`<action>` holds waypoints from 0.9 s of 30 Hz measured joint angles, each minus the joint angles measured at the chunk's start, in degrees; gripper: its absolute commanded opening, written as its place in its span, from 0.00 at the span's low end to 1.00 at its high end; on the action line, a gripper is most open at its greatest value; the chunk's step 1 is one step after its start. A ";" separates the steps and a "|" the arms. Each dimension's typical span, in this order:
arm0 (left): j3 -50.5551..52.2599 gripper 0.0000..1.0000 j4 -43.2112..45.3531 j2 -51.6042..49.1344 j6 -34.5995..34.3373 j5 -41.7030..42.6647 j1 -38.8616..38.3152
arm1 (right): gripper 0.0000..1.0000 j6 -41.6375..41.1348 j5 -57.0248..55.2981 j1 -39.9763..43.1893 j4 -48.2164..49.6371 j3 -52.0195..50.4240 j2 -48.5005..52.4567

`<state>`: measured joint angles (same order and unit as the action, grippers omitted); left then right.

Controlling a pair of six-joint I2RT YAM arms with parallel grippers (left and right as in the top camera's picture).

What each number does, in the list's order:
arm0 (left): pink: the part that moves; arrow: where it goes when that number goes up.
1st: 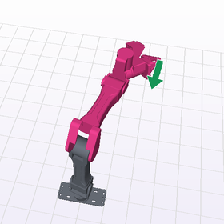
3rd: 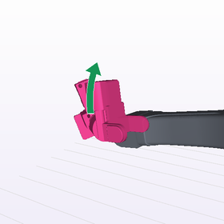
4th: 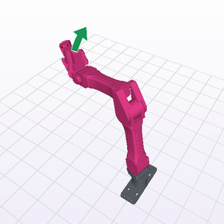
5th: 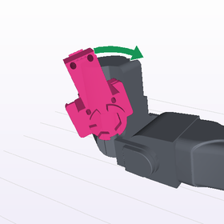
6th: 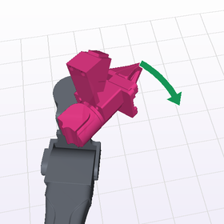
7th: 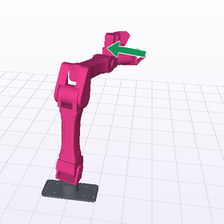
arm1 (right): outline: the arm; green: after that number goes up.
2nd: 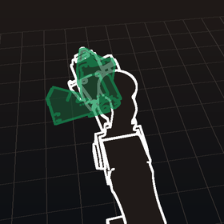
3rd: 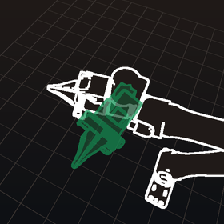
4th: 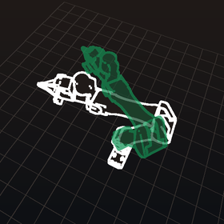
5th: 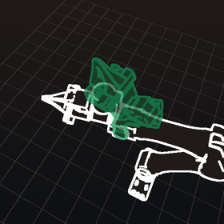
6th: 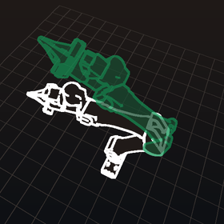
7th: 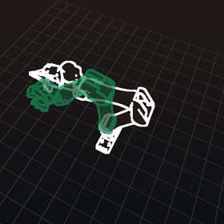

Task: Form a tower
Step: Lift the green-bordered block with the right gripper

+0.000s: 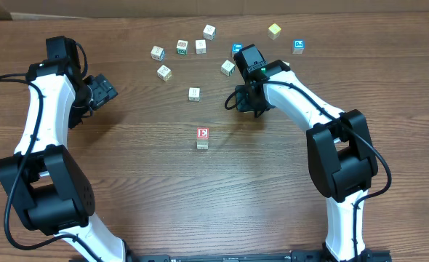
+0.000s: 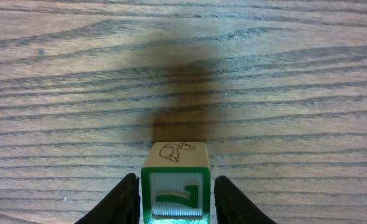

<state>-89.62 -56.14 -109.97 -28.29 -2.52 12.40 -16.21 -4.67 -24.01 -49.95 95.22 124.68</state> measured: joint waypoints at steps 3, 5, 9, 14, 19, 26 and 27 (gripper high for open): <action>0.00 1.00 0.00 0.00 0.00 -0.02 0.00 | 0.37 0.70 0.00 0.00 0.04 0.00 0.00; 0.00 0.99 0.00 0.00 0.00 0.00 0.00 | 0.36 0.98 0.00 0.00 0.17 0.00 0.00; 0.00 1.00 0.00 0.00 0.00 -0.02 0.00 | 0.34 1.25 0.00 0.00 0.50 0.00 0.00; 0.00 1.00 0.00 0.00 0.00 0.00 0.00 | 0.27 1.40 0.00 0.00 0.72 0.00 0.00; 0.00 1.00 0.00 0.00 0.00 -0.02 0.00 | 0.25 1.44 0.00 0.00 0.76 0.00 0.00; 0.00 1.00 0.00 0.00 0.00 -0.02 0.00 | 0.24 1.44 0.02 0.00 -5.33 2.82 0.00; 0.00 1.00 0.00 0.00 0.00 0.00 0.00 | 0.24 1.44 0.00 0.00 -7.10 4.46 -0.02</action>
<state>-89.62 -56.14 -109.97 -28.29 -2.52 12.40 -14.76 -4.67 -24.01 -57.06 99.68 124.66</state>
